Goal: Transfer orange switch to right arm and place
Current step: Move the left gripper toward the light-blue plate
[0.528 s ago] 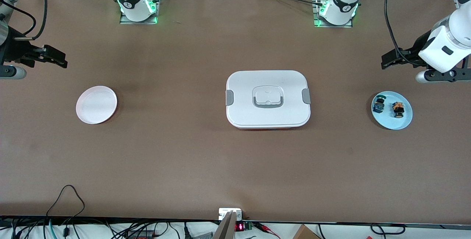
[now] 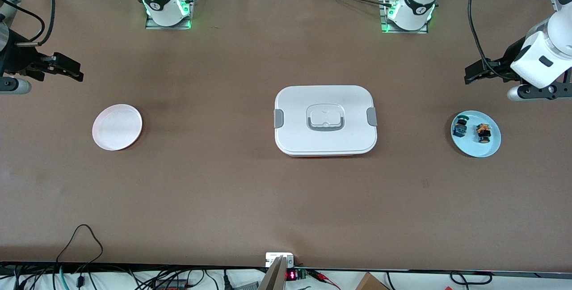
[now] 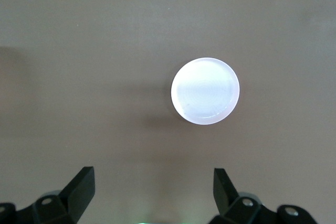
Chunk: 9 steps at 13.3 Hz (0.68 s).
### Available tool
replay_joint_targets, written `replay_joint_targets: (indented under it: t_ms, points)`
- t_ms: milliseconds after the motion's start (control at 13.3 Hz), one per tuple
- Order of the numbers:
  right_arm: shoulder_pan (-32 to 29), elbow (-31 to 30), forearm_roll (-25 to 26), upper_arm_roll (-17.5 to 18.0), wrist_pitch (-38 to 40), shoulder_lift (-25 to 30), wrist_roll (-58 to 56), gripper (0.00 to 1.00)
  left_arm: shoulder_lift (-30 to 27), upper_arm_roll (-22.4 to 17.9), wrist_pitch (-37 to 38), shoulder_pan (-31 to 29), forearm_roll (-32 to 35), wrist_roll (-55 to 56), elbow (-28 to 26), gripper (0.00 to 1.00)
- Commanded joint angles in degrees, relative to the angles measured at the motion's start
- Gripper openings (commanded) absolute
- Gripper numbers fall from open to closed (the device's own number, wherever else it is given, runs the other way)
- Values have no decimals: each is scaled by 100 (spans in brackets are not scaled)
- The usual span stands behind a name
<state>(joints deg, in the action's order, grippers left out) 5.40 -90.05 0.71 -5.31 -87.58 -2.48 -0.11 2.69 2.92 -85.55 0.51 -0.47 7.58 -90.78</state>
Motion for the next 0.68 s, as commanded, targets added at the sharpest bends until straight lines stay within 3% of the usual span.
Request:
replay_joint_targets:
  t_ms: [0,301,603]
  points:
    - [-4,13,-45,-14,31,73,-15,100,153,-37,118,-33,-58,-98,254,100]
    - [-13,-4,8,-23,39,55,-15,100,144,-46,608,-33,-32,-824,202,100]
    - [-39,-4,8,-23,-31,11,2,100,328,-64,627,-709,125,-3399,-97,100]
